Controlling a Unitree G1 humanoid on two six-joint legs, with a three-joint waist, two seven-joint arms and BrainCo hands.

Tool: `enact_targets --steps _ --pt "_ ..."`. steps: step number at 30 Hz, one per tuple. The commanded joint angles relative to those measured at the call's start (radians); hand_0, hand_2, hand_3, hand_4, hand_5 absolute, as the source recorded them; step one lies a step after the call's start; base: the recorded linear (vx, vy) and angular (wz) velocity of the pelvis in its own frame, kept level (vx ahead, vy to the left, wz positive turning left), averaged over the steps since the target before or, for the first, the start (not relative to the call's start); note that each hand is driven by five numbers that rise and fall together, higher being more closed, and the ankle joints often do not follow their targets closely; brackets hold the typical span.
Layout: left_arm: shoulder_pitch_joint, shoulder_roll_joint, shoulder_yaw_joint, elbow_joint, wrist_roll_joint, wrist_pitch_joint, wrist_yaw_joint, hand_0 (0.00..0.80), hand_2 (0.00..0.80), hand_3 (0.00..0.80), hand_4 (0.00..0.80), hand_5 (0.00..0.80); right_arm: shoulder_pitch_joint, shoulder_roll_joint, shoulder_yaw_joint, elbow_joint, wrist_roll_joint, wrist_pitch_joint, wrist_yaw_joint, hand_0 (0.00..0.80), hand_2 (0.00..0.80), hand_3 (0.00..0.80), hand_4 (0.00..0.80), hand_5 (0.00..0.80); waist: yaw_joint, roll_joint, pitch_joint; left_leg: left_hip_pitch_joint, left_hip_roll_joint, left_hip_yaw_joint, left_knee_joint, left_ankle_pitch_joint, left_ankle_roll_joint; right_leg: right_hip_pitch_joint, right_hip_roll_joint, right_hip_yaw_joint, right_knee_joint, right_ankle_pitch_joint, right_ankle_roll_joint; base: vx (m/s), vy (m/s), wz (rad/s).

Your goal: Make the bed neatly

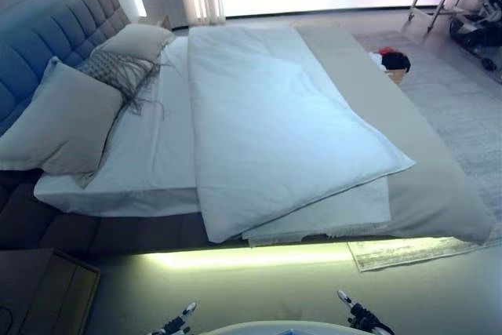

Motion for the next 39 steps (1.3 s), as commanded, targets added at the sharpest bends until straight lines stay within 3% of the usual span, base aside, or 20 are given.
enact_targets --steps 1,9,18,28,37,39 --pt "-0.047 -0.021 0.031 0.079 -0.031 -0.015 0.010 0.000 0.000 0.000 0.000 0.000 -0.071 -0.002 -0.015 0.039 0.016 -0.004 -0.002 0.000 0.000 0.000 0.000 0.000 0.022 -0.014 0.016 0.048 -0.094 0.015 0.006 -0.089 0.063 0.031 0.044 0.008 0.026 -0.041 -0.018 0.039 0.011 0.00" --pt "-0.035 -0.016 0.041 0.084 -0.023 -0.080 0.001 0.000 0.000 0.000 0.000 0.000 -0.052 0.005 -0.020 0.083 -0.051 0.012 0.010 0.000 0.000 0.000 0.000 0.000 0.025 -0.019 0.003 0.051 -0.094 0.020 0.006 -0.098 0.067 0.032 0.040 0.004 0.023 -0.040 -0.013 0.014 0.003 0.00" --pt "-0.037 0.009 0.048 0.101 0.013 -0.050 0.003 0.000 0.000 0.000 0.000 0.000 -0.073 -0.007 0.007 0.079 -0.046 0.005 0.018 0.000 0.000 0.000 0.000 0.000 0.030 -0.026 0.006 0.030 -0.096 0.016 0.006 -0.086 0.070 0.011 0.040 0.006 0.027 -0.029 -0.011 -0.008 -0.002 0.00" --pt "-0.053 -0.001 0.019 0.100 0.035 -0.031 0.000 0.000 0.000 0.000 0.000 0.000 -0.073 -0.002 -0.009 0.063 0.034 -0.055 0.021 0.000 0.000 0.000 0.000 0.000 0.024 -0.025 0.016 0.019 -0.098 0.018 0.006 -0.082 0.074 -0.006 0.038 0.010 0.040 -0.027 -0.008 0.000 0.000 0.00" --pt "-0.066 -0.006 0.001 0.105 0.082 -0.005 0.031 0.000 0.000 0.000 0.000 0.000 -0.085 0.014 0.003 0.037 0.083 -0.109 0.063 0.000 0.000 0.000 0.000 0.000 0.009 -0.009 0.043 0.029 -0.096 0.016 0.010 -0.080 0.086 -0.038 0.043 0.018 0.143 -0.078 -0.018 0.030 -0.038 0.00" --pt "-0.060 -0.005 0.023 0.112 0.072 -0.014 0.046 0.000 0.000 0.000 0.000 0.000 -0.086 0.013 0.007 0.035 0.067 -0.105 0.071 0.000 0.000 0.000 0.000 0.000 0.002 -0.016 0.056 0.019 -0.092 0.031 0.091 -0.109 0.085 -0.044 0.046 0.025 0.163 -0.091 -0.032 0.077 -0.116 0.00"
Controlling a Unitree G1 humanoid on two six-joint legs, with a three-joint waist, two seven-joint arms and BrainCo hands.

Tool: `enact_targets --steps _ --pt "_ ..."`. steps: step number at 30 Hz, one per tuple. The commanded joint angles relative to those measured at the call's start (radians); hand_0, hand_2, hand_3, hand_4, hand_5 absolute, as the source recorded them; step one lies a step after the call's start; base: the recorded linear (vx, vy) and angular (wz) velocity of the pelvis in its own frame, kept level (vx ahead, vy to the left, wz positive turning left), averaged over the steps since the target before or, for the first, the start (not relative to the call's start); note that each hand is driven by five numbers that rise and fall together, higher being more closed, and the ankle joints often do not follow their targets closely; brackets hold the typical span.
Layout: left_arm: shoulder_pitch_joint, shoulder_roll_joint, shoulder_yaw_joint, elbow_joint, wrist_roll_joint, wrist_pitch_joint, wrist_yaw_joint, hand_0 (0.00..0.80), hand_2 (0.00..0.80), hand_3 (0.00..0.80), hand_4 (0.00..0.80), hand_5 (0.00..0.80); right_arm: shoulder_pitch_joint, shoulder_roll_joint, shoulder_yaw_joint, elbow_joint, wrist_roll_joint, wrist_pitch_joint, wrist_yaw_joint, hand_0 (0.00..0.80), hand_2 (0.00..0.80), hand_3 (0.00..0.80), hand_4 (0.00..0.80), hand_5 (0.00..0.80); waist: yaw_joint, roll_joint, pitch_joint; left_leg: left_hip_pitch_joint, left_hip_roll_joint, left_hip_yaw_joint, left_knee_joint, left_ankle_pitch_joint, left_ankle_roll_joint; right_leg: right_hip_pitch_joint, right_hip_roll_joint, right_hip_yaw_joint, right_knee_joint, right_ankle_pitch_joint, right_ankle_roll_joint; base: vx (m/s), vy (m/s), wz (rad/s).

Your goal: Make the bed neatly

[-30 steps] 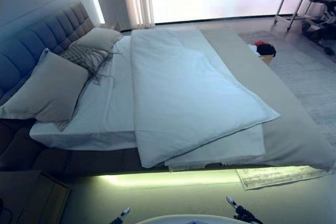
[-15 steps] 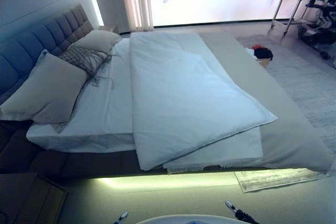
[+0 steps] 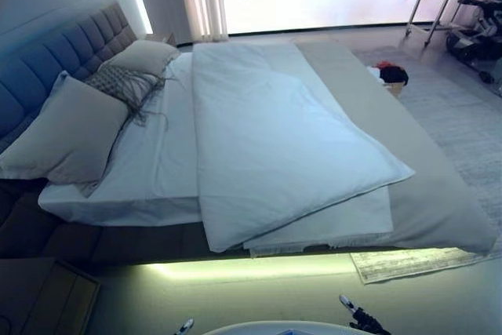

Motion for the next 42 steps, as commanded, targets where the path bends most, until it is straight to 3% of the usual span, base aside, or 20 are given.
enact_targets --steps 1,2,4,7,9,11,15,18,19,20,22,24,28,32,34,37,40,42 --pt "-0.090 -0.009 0.038 0.079 0.003 -0.010 0.027 0.000 0.000 0.000 0.000 0.000 -0.111 0.012 -0.002 0.034 -0.001 -0.045 0.026 0.000 0.000 0.000 0.000 0.000 0.002 -0.027 0.087 -0.002 -0.092 0.046 0.173 -0.135 0.089 -0.043 0.039 0.026 0.161 -0.092 -0.045 0.093 -0.126 0.00" --pt "-0.088 -0.007 0.046 0.074 -0.004 -0.021 0.024 0.000 0.000 0.000 0.000 0.000 -0.111 0.007 0.006 0.031 -0.041 -0.043 0.031 0.000 0.000 0.000 0.000 0.000 0.006 -0.043 0.101 -0.053 -0.084 0.062 0.301 -0.143 0.078 -0.044 0.030 0.022 0.165 -0.094 -0.061 0.070 -0.115 -0.03" --pt "-0.091 -0.008 0.042 0.063 -0.010 -0.038 0.004 0.000 0.000 0.000 0.000 0.000 -0.112 -0.006 0.029 0.012 -0.096 -0.043 0.006 0.000 0.000 0.000 0.000 0.000 0.022 -0.045 0.132 -0.191 -0.046 0.035 0.438 -0.025 0.036 -0.049 0.035 0.019 0.183 -0.097 -0.082 0.046 -0.023 -0.01" --pt "-0.095 -0.025 0.032 0.054 -0.055 -0.045 0.014 0.000 0.000 0.000 0.000 0.000 -0.140 -0.036 0.040 0.008 -0.054 -0.049 -0.017 0.000 0.000 0.000 0.000 0.000 0.041 -0.022 0.173 -0.243 0.009 0.036 0.282 0.040 0.013 -0.039 0.040 0.037 0.195 -0.114 -0.069 0.143 0.165 -0.12" --pt "-0.090 -0.023 0.033 0.063 -0.055 -0.045 0.014 0.000 0.000 0.000 0.000 0.000 -0.152 -0.055 0.024 0.004 -0.038 -0.048 -0.045 0.000 0.000 0.000 0.000 0.000 0.059 -0.004 0.181 -0.266 0.060 0.000 0.132 0.141 -0.019 0.003 0.045 0.054 0.178 -0.135 -0.059 0.334 0.219 -0.07" --pt "-0.080 -0.021 0.041 0.069 -0.040 -0.040 0.017 0.000 0.000 0.000 0.000 0.000 -0.145 -0.064 0.006 0.007 -0.055 -0.053 -0.083 0.000 0.000 0.000 0.000 0.000 0.076 -0.004 0.177 -0.280 0.076 -0.022 0.018 0.164 -0.030 0.062 0.031 0.070 0.162 -0.163 -0.047 0.438 0.238 -0.03" --pt "-0.067 -0.017 0.065 0.081 0.009 -0.025 0.013 0.000 0.000 0.000 0.000 0.000 -0.122 -0.054 -0.042 0.028 -0.046 -0.075 -0.104 0.000 0.000 0.000 0.000 0.000 0.085 -0.002 0.142 -0.255 0.070 0.016 0.021 0.130 -0.020 0.123 -0.036 0.035 0.167 -0.191 -0.003 0.415 0.328 -0.27" --pt "-0.076 0.001 0.059 0.089 0.013 -0.022 0.011 0.000 0.000 0.000 0.000 0.000 -0.113 -0.049 -0.077 0.035 -0.027 -0.082 -0.114 0.000 0.000 0.000 0.000 0.000 0.086 0.000 0.126 -0.258 0.026 0.006 0.115 0.084 0.002 0.114 -0.090 0.012 0.237 -0.192 0.014 0.366 0.370 -0.41" --pt "-0.084 0.011 0.055 0.089 0.025 -0.024 0.004 0.000 0.000 0.000 0.000 0.000 -0.111 -0.046 -0.087 0.039 -0.010 -0.100 -0.109 0.000 0.000 0.000 0.000 0.000 0.084 0.000 0.121 -0.255 0.008 0.007 0.127 0.066 0.024 0.109 -0.098 0.015 0.265 -0.192 0.015 0.321 0.291 -0.25" --pt "-0.091 0.019 0.052 0.091 0.037 -0.024 -0.003 0.000 0.000 0.000 0.000 0.000 -0.109 -0.043 -0.091 0.043 0.020 -0.112 -0.091 0.000 0.000 0.000 0.000 0.000 0.084 -0.003 0.115 -0.251 -0.008 0.009 0.130 0.053 0.042 0.106 -0.106 0.016 0.293 -0.183 0.016 0.314 0.270 -0.17" --pt "-0.104 0.036 0.031 0.085 0.039 -0.020 -0.001 0.000 0.000 0.000 0.000 0.000 -0.107 -0.037 -0.099 0.040 0.055 -0.116 -0.063 0.000 0.000 0.000 0.000 0.000 0.083 -0.001 0.105 -0.228 -0.047 0.001 0.127 0.031 0.072 0.061 -0.144 0.013 0.409 -0.092 0.019 0.299 0.246 0.06" --pt "-0.108 0.048 0.030 0.080 0.053 -0.020 0.002 0.000 0.000 0.000 0.000 0.000 -0.110 -0.040 -0.103 0.034 0.051 -0.111 -0.066 0.000 0.000 0.000 0.000 0.000 0.077 0.008 0.105 -0.205 -0.058 0.023 0.133 0.013 0.087 0.000 -0.172 0.003 0.496 -0.049 0.012 0.256 0.190 0.05" --pt "-0.117 0.061 0.015 0.064 0.029 -0.020 0.007 0.000 0.000 0.000 0.000 0.000 -0.123 -0.049 -0.099 0.042 0.096 -0.098 -0.057 0.000 0.000 0.000 0.000 0.000 0.062 0.030 0.124 -0.173 -0.037 0.058 0.137 0.003 0.074 -0.086 -0.166 -0.021 0.380 -0.065 -0.006 0.143 -0.028 -0.07" --pt "-0.140 0.067 0.013 0.060 0.011 -0.015 0.004 0.000 0.000 0.000 0.000 0.000 -0.160 -0.054 -0.104 0.047 0.119 -0.072 -0.068 0.000 0.000 0.000 0.000 0.000 0.037 0.005 0.158 -0.147 -0.029 0.074 0.130 -0.040 0.048 -0.231 -0.227 0.012 0.106 0.161 0.064 0.059 -0.239 -0.17" --pt "-0.141 0.071 0.023 0.060 0.018 -0.007 0.008 0.000 0.000 0.000 0.000 0.000 -0.164 -0.046 -0.108 0.047 0.111 -0.061 -0.065 0.000 0.000 0.000 0.000 0.000 0.031 -0.004 0.164 -0.118 -0.016 0.079 0.119 -0.068 0.042 -0.266 -0.230 0.008 0.018 0.209 0.087 0.209 -0.329 -0.19" --pt "-0.117 0.067 0.057 0.067 0.049 -0.020 0.014 0.000 0.000 0.000 0.000 0.000 -0.147 -0.029 -0.111 0.051 0.077 -0.053 -0.055 0.000 0.000 0.000 0.000 0.000 0.024 -0.028 0.163 -0.070 0.011 0.084 0.117 -0.102 0.046 -0.271 -0.184 -0.002 0.061 0.167 0.090 0.231 -0.375 0.02" --pt "-0.095 0.055 0.077 0.060 -0.009 -0.018 0.030 0.000 0.000 0.000 0.000 0.000 -0.116 -0.020 -0.107 0.041 0.045 -0.040 -0.043 0.000 0.000 0.000 0.000 0.000 0.007 -0.039 0.144 -0.043 0.051 0.074 0.127 -0.092 0.031 -0.237 -0.146 0.011 0.112 0.111 0.083 0.238 -0.291 0.13" --pt "-0.099 0.045 0.083 0.058 0.030 -0.017 0.010 0.000 0.000 0.000 0.000 0.000 -0.101 -0.022 -0.103 0.035 0.066 -0.044 -0.039 0.000 0.000 0.000 0.000 0.000 0.002 -0.041 0.136 -0.031 0.085 0.088 0.116 -0.069 0.017 -0.220 -0.134 -0.013 0.135 0.083 0.070 0.176 -0.191 0.07"
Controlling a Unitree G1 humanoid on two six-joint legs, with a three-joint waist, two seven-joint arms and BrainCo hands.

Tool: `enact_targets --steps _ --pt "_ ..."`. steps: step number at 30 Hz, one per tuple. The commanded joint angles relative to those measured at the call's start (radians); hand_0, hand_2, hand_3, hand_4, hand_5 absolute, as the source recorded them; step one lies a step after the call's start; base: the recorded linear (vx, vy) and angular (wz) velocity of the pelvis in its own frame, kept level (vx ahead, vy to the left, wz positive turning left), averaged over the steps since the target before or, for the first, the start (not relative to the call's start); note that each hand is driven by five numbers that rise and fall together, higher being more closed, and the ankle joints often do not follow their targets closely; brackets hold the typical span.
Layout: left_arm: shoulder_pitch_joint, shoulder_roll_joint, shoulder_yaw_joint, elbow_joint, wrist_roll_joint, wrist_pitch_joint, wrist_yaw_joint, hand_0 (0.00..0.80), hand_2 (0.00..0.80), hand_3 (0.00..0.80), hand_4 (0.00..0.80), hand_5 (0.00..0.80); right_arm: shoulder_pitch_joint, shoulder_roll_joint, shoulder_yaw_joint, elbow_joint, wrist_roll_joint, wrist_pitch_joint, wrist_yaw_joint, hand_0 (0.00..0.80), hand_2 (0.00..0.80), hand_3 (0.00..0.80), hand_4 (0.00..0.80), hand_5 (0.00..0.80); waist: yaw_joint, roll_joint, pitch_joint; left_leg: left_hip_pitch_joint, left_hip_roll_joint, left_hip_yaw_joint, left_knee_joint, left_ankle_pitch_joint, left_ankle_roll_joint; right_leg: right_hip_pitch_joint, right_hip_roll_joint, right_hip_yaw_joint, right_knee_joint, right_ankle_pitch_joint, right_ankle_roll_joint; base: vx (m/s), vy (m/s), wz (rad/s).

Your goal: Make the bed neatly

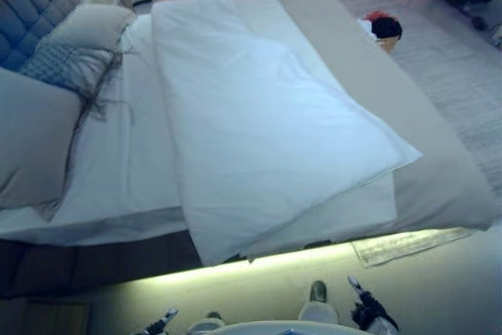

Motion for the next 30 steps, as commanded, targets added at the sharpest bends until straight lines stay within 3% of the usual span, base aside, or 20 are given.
enact_targets --steps 1,6,9,11,12,14,19,22,27,30 --pt "-0.056 0.053 0.034 0.036 0.019 -0.021 -0.002 0.000 0.000 0.000 0.000 0.000 -0.051 0.025 -0.025 0.019 -0.008 0.002 0.013 0.000 0.000 0.000 0.000 0.000 -0.025 -0.076 0.013 -0.018 -0.031 0.008 0.051 -0.043 0.036 -0.040 -0.059 -0.009 0.139 -0.072 0.036 0.139 -0.131 0.19" --pt "-0.050 0.052 0.022 0.052 0.016 -0.026 0.000 0.000 0.000 0.000 0.000 0.000 -0.069 0.002 -0.047 0.026 0.054 0.008 0.033 0.000 0.000 0.000 0.000 0.000 -0.034 -0.064 0.013 -0.004 -0.011 -0.017 0.111 -0.059 0.008 -0.063 -0.051 -0.015 0.252 -0.143 0.000 0.122 -0.073 0.25" --pt "-0.033 0.042 0.035 0.064 0.037 -0.027 -0.028 0.000 0.000 0.000 0.000 0.000 -0.073 -0.008 -0.045 0.019 0.050 0.020 0.052 0.000 0.000 0.000 0.000 0.000 -0.027 -0.053 0.029 -0.070 -0.002 -0.039 0.270 0.006 -0.012 -0.021 -0.044 -0.013 0.243 -0.165 -0.027 0.143 0.051 0.33" --pt "-0.031 0.019 0.023 0.062 0.026 -0.034 -0.038 0.000 0.000 0.000 0.000 0.000 -0.102 -0.022 -0.018 0.007 0.059 0.028 0.055 0.000 0.000 0.000 0.000 0.000 0.001 -0.033 0.057 -0.154 -0.045 -0.078 0.221 0.013 -0.013 0.004 -0.049 0.001 0.245 -0.189 -0.018 0.070 0.238 0.12" --pt "-0.038 0.020 0.014 0.063 0.032 -0.036 -0.039 0.000 0.000 0.000 0.000 0.000 -0.122 -0.029 -0.008 0.003 0.065 0.036 0.049 0.000 0.000 0.000 0.000 0.000 0.007 -0.026 0.070 -0.175 -0.030 -0.066 0.193 0.023 -0.014 0.000 -0.056 -0.004 0.251 -0.195 -0.017 0.017 0.199 -0.11" --pt "-0.047 0.034 0.010 0.062 0.036 -0.032 -0.031 0.000 0.000 0.000 0.000 0.000 -0.146 -0.029 0.003 -0.023 0.095 0.061 0.045 0.000 0.000 0.000 0.000 0.000 0.014 -0.031 0.084 -0.180 -0.052 -0.077 0.204 -0.013 0.006 -0.012 -0.074 -0.009 0.270 -0.199 -0.013 0.061 0.099 -0.21" --pt "-0.077 0.064 0.014 0.061 0.032 -0.039 -0.046 0.000 0.000 0.000 0.000 0.000 -0.153 -0.037 -0.023 -0.014 0.182 0.088 0.064 0.000 0.000 0.000 0.000 0.000 0.027 -0.026 0.099 -0.194 -0.065 -0.088 0.206 -0.021 0.001 -0.028 -0.111 -0.022 0.280 -0.183 0.010 0.081 0.044 -0.20" --pt "-0.080 0.072 0.008 0.051 0.020 -0.068 -0.072 0.000 0.000 0.000 0.000 0.000 -0.175 -0.045 -0.037 -0.015 0.239 0.080 0.051 0.000 0.000 0.000 0.000 0.000 0.042 -0.025 0.126 -0.241 -0.069 -0.114 0.253 -0.036 -0.001 -0.047 -0.125 -0.018 0.296 -0.185 0.017 0.019 -0.009 0.10" --pt "-0.139 0.099 -0.025 0.022 -0.032 -0.080 -0.120 0.000 0.000 0.000 0.000 0.000 -0.276 -0.109 -0.055 -0.004 0.332 0.074 0.013 0.000 0.000 0.000 0.000 0.000 0.061 -0.015 0.230 -0.440 -0.067 -0.170 0.429 -0.073 -0.003 -0.200 -0.156 0.024 0.445 -0.219 0.003 -0.146 -0.058 0.18" --pt "-0.176 0.112 -0.046 0.011 -0.066 -0.066 -0.128 0.000 0.000 0.000 0.000 0.000 -0.359 -0.165 -0.052 -0.004 0.377 0.081 -0.020 0.000 0.000 0.000 0.000 0.000 0.070 -0.003 0.285 -0.538 -0.075 -0.182 0.498 -0.090 0.000 -0.302 -0.166 0.045 0.536 -0.239 -0.002 -0.138 -0.061 0.23"
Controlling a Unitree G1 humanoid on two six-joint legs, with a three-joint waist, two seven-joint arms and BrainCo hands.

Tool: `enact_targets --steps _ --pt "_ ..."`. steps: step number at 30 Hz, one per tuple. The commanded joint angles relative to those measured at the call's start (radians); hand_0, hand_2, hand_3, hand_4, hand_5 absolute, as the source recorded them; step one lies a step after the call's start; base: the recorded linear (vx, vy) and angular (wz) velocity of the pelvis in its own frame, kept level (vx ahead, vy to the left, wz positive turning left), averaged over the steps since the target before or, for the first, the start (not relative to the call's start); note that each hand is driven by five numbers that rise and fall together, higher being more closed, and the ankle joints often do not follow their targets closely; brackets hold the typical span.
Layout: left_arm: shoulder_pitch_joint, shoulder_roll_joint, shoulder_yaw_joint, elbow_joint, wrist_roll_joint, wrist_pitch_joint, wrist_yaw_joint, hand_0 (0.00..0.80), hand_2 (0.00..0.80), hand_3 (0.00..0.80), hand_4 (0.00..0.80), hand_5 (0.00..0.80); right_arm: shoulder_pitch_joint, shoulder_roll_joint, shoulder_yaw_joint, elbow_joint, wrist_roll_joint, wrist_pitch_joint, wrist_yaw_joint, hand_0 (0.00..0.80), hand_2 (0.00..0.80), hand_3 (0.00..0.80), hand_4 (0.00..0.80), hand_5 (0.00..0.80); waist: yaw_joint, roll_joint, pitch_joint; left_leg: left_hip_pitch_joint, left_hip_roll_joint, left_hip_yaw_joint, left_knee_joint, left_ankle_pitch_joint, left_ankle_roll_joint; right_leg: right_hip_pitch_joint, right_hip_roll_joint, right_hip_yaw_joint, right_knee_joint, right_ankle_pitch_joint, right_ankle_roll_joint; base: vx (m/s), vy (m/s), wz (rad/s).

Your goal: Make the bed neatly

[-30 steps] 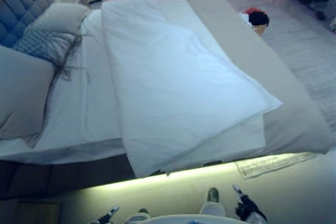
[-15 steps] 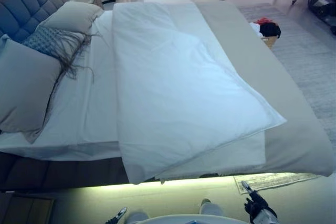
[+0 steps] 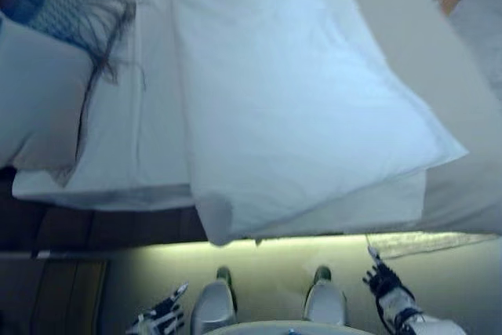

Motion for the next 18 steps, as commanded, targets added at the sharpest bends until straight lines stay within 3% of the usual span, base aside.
enact_targets --steps 1,10,12,18 --pt "-0.015 0.051 -0.041 -0.008 -0.059 0.011 -0.018 0.000 0.000 0.000 0.000 0.000 -0.087 -0.059 -0.037 -0.006 0.094 -0.009 -0.052 0.000 0.000 0.000 0.000 0.000 0.039 -0.013 0.057 -0.130 -0.001 -0.043 0.113 -0.005 0.018 -0.036 -0.027 0.049 0.091 -0.020 -0.019 -0.149 -0.091 0.09" --pt "-0.034 0.094 -0.038 -0.039 -0.065 0.046 0.020 0.000 0.000 0.000 0.000 0.000 -0.282 -0.261 -0.016 -0.002 0.118 0.034 -0.024 0.000 0.000 0.000 0.000 0.000 0.086 0.012 0.139 -0.339 -0.037 -0.058 0.233 -0.034 0.049 -0.296 -0.064 0.074 0.301 -0.060 -0.026 -0.080 -0.076 0.14" --pt "-0.028 0.099 -0.038 -0.050 -0.071 0.047 0.009 0.000 0.000 0.000 0.000 0.000 -0.327 -0.314 -0.010 0.001 0.127 0.038 -0.001 0.000 0.000 0.000 0.000 0.000 0.092 0.025 0.150 -0.369 -0.037 -0.059 0.259 -0.062 0.051 -0.342 -0.068 0.086 0.349 -0.092 -0.022 0.001 -0.054 0.11" --pt "0.020 0.105 -0.037 -0.069 -0.084 0.038 -0.020 0.000 0.000 0.000 0.000 0.000 -0.453 -0.416 0.018 -0.019 0.110 0.060 0.080 0.000 0.000 0.000 0.000 0.000 0.109 0.051 0.160 -0.446 -0.038 -0.055 0.308 -0.073 0.059 -0.444 -0.075 0.098 0.438 -0.122 -0.036 -0.011 -0.004 0.12"
